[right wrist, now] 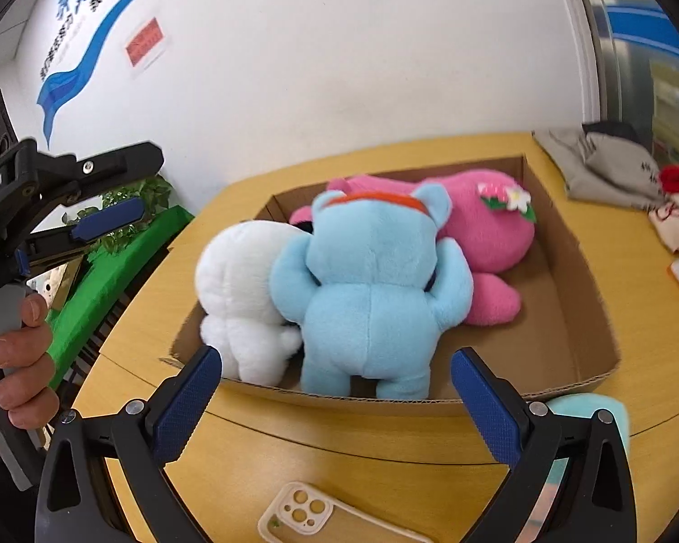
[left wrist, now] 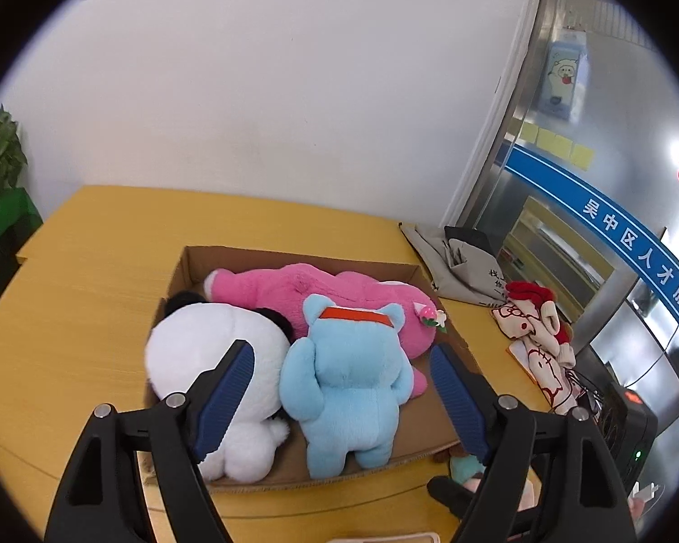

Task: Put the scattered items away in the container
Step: 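Open both grippers and move them onto the teal-pink pig plush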

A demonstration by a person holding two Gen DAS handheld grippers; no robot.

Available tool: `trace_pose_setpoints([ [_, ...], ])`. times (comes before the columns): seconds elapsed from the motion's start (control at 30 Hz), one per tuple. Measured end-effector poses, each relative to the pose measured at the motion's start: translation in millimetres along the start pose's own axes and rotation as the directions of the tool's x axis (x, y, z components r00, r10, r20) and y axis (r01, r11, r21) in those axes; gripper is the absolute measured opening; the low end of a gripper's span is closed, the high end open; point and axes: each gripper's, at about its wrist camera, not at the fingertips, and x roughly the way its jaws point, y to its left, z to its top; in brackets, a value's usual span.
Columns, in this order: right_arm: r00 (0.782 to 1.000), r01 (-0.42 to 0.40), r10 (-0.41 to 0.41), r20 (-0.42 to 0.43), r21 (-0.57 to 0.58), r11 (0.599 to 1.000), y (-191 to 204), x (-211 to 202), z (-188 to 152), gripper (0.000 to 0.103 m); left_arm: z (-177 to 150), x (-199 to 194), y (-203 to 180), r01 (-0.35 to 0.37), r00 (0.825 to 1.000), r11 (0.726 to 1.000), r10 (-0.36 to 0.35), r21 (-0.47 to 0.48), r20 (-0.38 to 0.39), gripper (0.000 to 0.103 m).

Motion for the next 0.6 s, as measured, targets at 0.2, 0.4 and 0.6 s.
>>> trace_pose_setpoints([
  [0.2,0.999,0.025,-0.024,0.032,-0.050,0.998,23,-38,-4,0.103,-19,-37,-12,-0.017,0.999,1.000,0.016,0.017,0.038,0.080],
  [0.4,0.999,0.042,-0.041,0.012,-0.096,0.995,29,-59,-23,0.103,-44,-51,-25,-0.013,0.999,0.999,0.011,0.039,0.039,0.080],
  [0.6,0.996,0.086,-0.086,0.006,-0.115,0.990,21,-70,-41,0.103,-67,-41,-41,-0.026,1.000,0.998,0.025,0.065,0.006,0.080],
])
